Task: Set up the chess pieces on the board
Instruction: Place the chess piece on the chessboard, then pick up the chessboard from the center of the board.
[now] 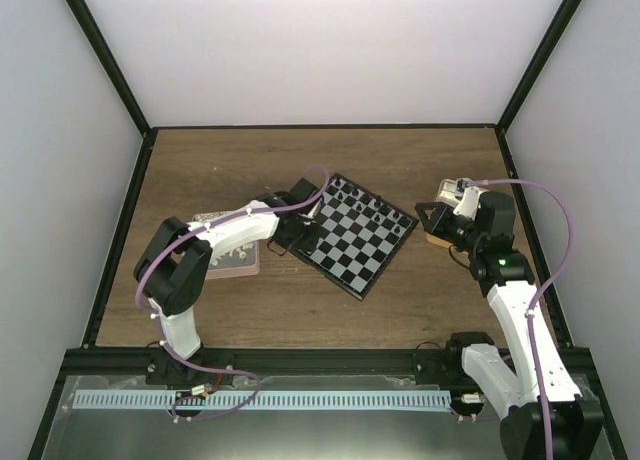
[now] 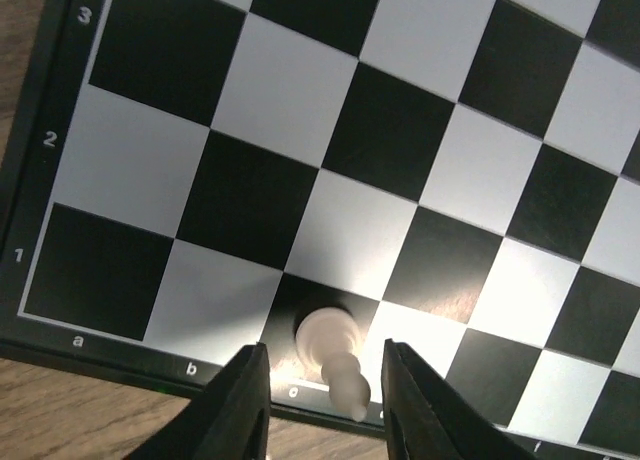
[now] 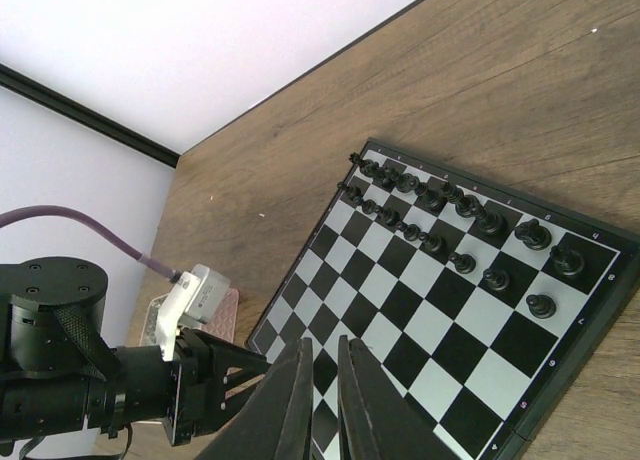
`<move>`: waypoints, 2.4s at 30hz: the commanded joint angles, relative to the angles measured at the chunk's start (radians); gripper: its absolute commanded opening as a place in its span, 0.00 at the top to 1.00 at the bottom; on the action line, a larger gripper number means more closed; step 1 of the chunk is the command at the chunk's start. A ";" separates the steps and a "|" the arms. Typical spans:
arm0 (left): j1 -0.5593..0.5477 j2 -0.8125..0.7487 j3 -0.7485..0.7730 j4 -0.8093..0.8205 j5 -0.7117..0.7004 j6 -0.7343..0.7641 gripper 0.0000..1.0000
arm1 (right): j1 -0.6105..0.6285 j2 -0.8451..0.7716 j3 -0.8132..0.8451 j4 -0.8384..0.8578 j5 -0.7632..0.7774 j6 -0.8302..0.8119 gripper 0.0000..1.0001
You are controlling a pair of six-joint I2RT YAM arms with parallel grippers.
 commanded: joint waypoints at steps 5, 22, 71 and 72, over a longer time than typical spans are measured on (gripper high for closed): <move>-0.002 -0.077 0.039 -0.022 -0.019 -0.007 0.50 | -0.010 -0.007 0.001 0.013 -0.002 0.001 0.91; 0.181 -0.529 -0.202 -0.014 -0.315 -0.165 0.31 | 0.003 0.017 0.038 -0.068 -0.011 -0.048 0.74; 0.539 -0.217 -0.341 0.210 0.044 -0.069 0.67 | 0.270 0.366 0.060 0.157 0.185 0.019 0.69; 0.538 -0.212 -0.338 0.207 0.044 -0.067 0.67 | 0.270 0.365 0.061 0.158 0.187 0.019 0.69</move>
